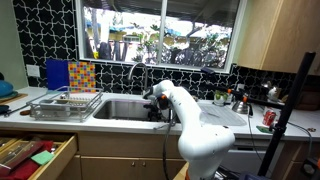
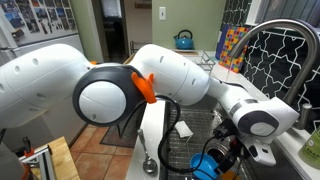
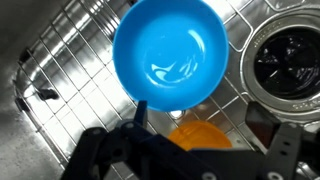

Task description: Pick up the orange bowl from the blue bowl and put it in the sink, pick up the blue bowl and put it on the dish rack, pick up the orange bowl and put it on the dish rack

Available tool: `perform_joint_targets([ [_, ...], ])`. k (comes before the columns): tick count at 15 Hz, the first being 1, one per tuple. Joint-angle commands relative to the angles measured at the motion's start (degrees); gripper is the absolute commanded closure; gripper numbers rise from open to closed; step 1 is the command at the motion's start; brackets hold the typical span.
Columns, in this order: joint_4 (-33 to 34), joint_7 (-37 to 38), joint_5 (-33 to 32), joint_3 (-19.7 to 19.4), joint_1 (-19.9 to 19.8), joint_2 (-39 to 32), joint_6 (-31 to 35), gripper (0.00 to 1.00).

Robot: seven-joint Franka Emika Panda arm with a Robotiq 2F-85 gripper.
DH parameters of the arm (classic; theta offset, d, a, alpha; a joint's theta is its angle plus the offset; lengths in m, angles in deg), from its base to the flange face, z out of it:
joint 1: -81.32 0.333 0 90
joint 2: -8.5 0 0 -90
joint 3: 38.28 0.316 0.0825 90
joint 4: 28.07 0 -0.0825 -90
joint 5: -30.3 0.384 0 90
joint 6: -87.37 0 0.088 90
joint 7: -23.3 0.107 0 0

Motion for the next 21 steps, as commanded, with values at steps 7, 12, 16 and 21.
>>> perform_joint_targets([
  [7,-2.19,6.08,2.75,0.84,-0.01,-0.40,-1.05,0.35],
  [12,-4.20,5.06,4.10,1.77,-0.17,0.12,3.24,0.75],
  [16,-3.94,0.57,4.19,3.02,-0.83,0.66,2.26,1.00],
  [21,-5.26,-13.40,0.89,3.03,0.19,3.85,1.13,0.99],
])
